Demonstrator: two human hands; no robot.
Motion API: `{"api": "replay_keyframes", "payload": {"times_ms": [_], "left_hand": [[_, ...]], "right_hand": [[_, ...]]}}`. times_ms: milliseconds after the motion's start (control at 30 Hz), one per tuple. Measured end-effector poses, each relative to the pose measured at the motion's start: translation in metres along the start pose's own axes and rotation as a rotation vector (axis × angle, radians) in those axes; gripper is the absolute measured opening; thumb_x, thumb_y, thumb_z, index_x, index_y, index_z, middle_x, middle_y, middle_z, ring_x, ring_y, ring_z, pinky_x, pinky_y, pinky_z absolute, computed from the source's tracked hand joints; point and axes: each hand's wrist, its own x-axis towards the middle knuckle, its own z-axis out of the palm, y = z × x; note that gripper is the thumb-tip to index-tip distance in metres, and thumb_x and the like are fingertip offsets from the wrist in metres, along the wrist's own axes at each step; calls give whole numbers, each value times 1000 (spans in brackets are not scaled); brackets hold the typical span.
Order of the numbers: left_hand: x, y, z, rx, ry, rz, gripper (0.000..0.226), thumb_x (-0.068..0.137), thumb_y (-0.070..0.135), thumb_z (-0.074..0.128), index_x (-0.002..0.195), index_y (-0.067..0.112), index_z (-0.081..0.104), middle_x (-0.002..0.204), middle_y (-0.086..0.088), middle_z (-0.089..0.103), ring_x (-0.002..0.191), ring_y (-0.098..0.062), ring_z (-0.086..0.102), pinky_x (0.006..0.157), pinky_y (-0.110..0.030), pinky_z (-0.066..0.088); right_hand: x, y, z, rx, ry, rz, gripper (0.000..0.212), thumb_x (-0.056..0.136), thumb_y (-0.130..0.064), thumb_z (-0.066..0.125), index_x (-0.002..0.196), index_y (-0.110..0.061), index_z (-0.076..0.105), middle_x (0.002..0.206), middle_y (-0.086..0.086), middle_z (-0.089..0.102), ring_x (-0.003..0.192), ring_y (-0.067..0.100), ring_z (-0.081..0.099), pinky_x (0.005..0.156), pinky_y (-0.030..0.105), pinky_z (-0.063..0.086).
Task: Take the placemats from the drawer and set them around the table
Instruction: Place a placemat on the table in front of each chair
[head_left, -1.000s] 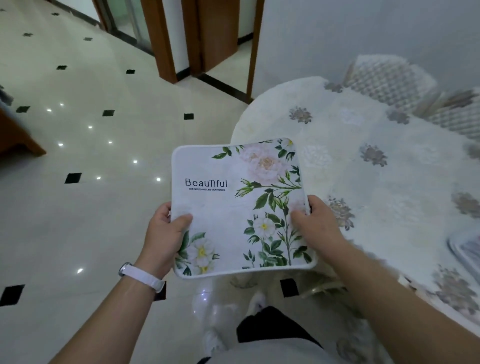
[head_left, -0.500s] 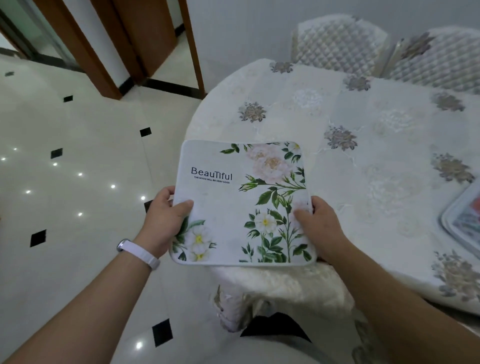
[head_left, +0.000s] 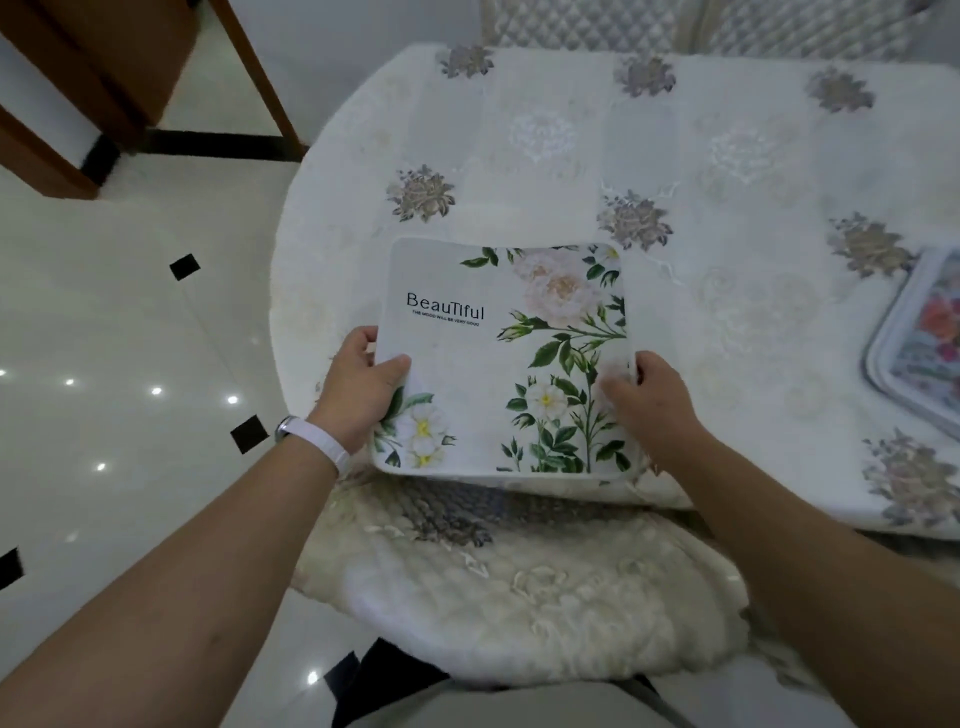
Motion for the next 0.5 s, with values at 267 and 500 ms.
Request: {"api": "replay_keyframes", "payload": {"times_ms": [267,500], "left_hand": [[54,-22,27,178,-178,-27,21,93,11,60,104,27,51,108,-10,70,90,-26,69,77,-41,58],[73,-39,29,221,-155,-28,24,89,12,63,95,33,53,98,3,70,88,-21,69,83,-48,58]], "right_hand": [[27,20,11,-33,117,137,21,89,-28,59,91,-7,59,81,10,63,75,30,62,63,36,52],[30,32,29,-11,158,161,17,93,-25,57,94,-9,59,75,0,58,62,12,51,50,25,36]]}}
